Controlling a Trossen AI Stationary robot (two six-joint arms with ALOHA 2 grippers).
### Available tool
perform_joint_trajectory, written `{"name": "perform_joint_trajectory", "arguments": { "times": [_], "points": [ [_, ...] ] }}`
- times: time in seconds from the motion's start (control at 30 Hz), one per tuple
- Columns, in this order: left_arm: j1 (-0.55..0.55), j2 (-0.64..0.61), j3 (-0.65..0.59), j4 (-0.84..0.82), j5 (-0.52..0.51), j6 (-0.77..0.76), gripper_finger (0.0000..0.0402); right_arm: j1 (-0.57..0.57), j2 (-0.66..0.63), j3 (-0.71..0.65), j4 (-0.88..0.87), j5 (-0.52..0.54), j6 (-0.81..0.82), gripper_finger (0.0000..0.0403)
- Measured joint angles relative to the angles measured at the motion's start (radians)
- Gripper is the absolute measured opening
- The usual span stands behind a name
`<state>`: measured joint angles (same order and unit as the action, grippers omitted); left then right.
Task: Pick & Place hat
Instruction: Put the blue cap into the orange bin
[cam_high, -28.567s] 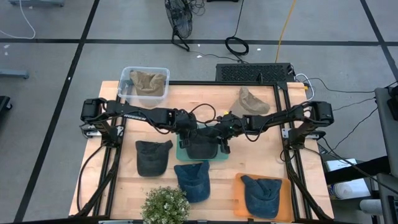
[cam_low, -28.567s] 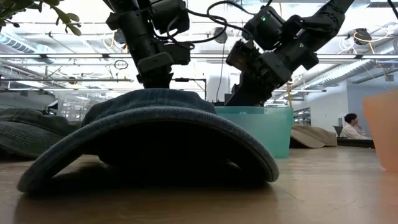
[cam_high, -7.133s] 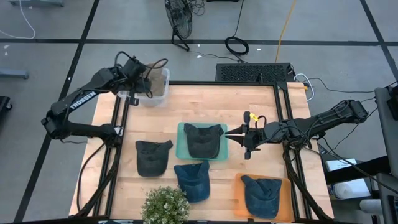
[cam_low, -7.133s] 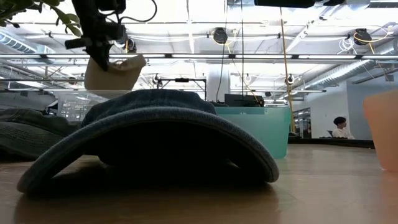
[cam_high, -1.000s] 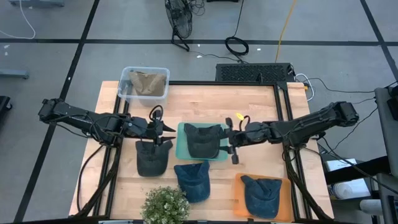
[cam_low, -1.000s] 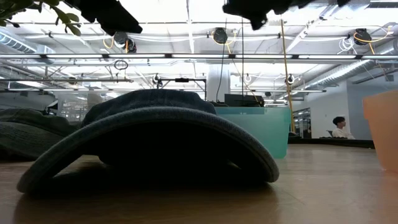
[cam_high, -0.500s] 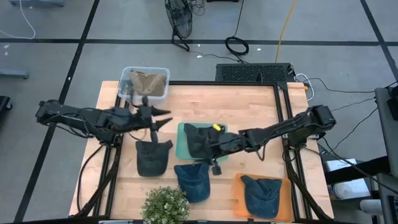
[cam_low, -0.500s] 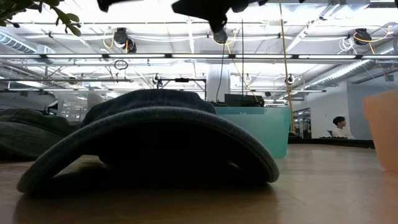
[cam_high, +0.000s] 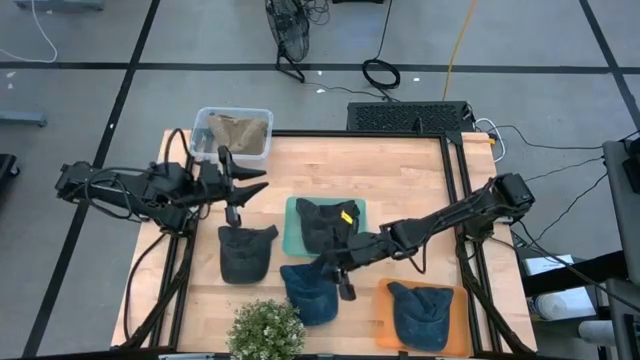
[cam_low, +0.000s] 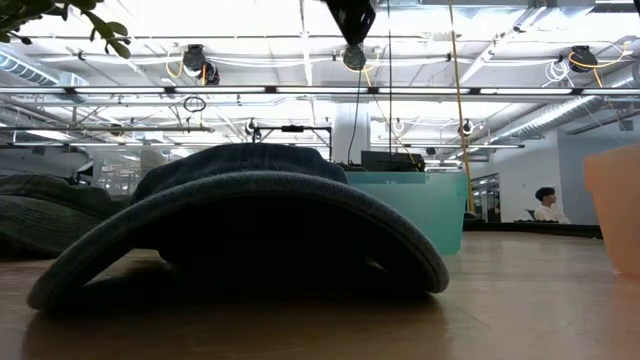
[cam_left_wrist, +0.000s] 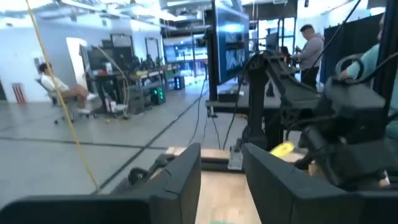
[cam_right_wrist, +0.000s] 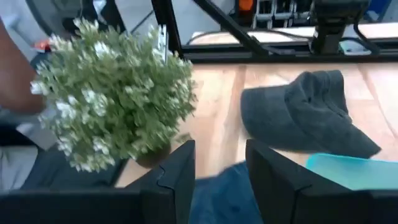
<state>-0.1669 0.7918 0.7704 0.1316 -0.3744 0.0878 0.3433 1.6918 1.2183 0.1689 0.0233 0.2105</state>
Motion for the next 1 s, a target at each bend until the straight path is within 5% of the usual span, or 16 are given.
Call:
{"name": "perform_joint_trajectory", "arguments": {
  "times": [0.43, 1.0],
  "points": [
    [-0.054, 0.0, 0.0, -0.086, 0.017, -0.074, 0.0131, 0.054, 0.197, 0.0, 0.045, 0.075, 0.021, 0.013],
    [-0.163, 0.058, 0.0, -0.128, 0.014, -0.271, 0.0131, 0.085, 0.217, 0.0, 0.063, 0.059, 0.047, 0.0143]
  ]
}}
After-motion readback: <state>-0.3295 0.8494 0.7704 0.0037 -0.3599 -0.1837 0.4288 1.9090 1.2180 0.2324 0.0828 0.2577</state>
